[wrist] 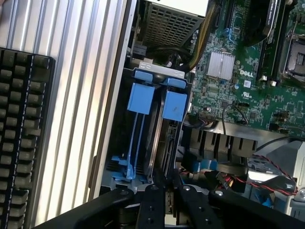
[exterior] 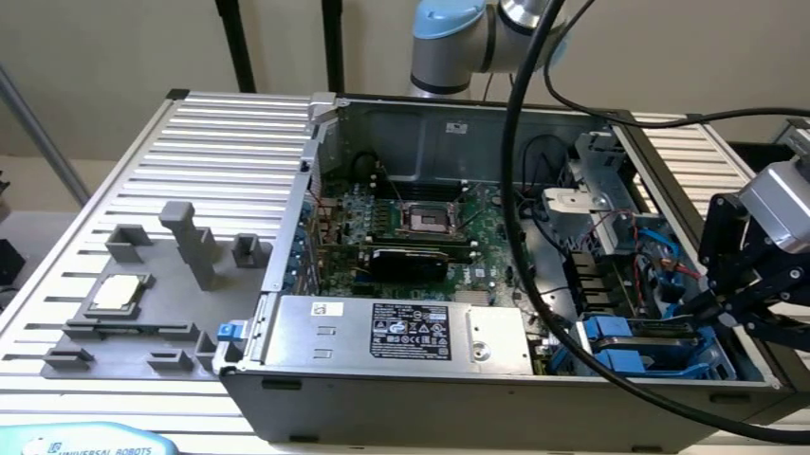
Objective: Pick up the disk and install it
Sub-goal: 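Insert the first disk wire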
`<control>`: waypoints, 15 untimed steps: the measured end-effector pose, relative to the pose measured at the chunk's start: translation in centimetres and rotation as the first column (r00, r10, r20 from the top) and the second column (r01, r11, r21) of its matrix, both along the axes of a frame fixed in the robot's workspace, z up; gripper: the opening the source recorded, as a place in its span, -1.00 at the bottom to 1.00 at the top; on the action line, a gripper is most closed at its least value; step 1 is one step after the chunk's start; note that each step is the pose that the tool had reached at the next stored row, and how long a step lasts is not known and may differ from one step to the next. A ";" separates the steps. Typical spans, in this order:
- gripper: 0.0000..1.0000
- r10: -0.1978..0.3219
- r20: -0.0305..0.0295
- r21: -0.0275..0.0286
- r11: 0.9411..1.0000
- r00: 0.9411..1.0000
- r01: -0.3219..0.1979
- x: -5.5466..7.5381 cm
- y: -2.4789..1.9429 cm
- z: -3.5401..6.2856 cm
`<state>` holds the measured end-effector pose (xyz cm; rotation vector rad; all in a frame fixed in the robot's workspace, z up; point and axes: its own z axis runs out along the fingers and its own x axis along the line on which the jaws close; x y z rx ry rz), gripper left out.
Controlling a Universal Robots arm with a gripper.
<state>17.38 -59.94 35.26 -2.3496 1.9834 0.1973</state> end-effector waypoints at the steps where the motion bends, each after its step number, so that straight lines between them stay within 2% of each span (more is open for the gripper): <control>1: -0.67 0.000 0.000 0.000 1.000 1.000 0.000 -0.2 0.02 0.08; 5: -0.67 0.000 -0.002 -0.001 1.000 1.000 0.000 -1.1 0.08 0.13; 7: -0.67 -0.001 -0.008 -0.001 1.000 1.000 0.001 -1.3 0.08 0.11; 11: -0.67 -0.017 -0.028 -0.003 1.000 0.999 0.017 -1.5 0.08 0.04; 15: -0.67 -0.045 -0.054 -0.006 0.999 0.998 0.045 -1.5 0.08 -0.12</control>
